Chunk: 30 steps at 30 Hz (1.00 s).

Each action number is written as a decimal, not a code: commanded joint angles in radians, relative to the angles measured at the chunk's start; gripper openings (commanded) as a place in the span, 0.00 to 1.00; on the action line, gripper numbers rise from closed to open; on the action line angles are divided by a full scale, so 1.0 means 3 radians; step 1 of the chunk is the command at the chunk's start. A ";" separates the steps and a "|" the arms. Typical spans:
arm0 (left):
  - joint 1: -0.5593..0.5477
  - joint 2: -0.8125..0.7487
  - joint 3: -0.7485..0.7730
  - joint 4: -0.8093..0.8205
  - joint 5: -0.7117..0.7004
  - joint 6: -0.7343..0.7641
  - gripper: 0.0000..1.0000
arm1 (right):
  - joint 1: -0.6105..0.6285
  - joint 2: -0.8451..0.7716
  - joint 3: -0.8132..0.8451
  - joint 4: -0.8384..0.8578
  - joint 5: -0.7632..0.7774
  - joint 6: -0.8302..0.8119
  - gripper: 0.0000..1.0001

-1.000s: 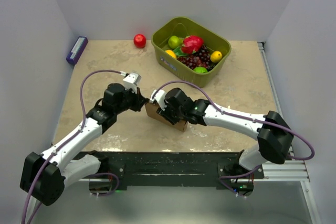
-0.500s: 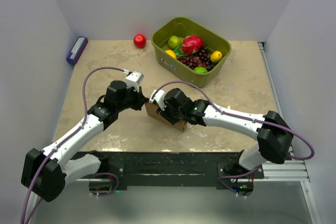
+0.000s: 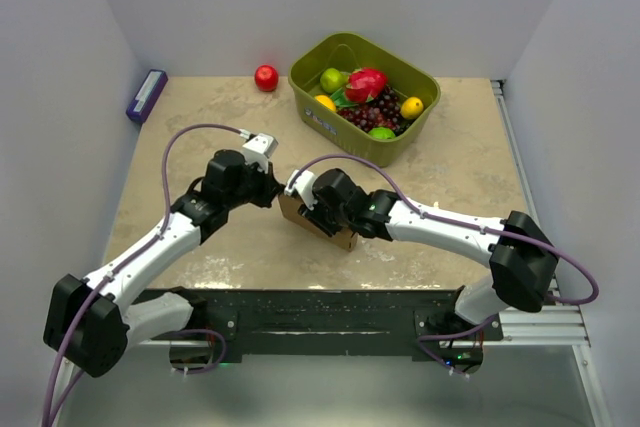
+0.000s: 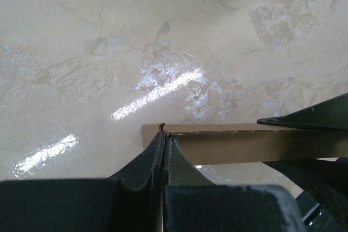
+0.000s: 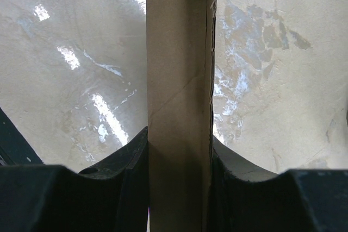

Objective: Fold the paper box

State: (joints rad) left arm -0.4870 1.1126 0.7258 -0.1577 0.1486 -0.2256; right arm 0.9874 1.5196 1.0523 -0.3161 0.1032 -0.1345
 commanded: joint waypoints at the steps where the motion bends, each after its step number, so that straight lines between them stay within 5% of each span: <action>1: 0.0033 0.0172 -0.0123 -0.0517 -0.0194 0.0026 0.00 | -0.0009 0.0017 -0.0158 -0.0026 0.0167 -0.0114 0.00; 14: 0.0033 0.0479 0.0040 -0.0553 -0.0275 0.0113 0.00 | -0.0045 -0.0018 -0.0133 0.0133 0.0433 -0.0273 0.06; 21: 0.0033 0.0520 0.0199 -0.0507 -0.0209 0.0128 0.00 | -0.0050 -0.0105 -0.0133 0.0123 0.0413 -0.0211 0.23; 30: 0.0033 0.0668 0.0367 -0.0599 -0.0270 0.0174 0.00 | -0.0070 -0.0330 0.0082 -0.0107 0.0336 0.0110 0.66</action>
State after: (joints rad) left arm -0.4873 1.2697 0.8356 -0.1699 0.1593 -0.2150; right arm 0.9722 1.4982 1.0348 -0.2920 0.2085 -0.1524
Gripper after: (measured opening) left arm 0.020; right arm 0.617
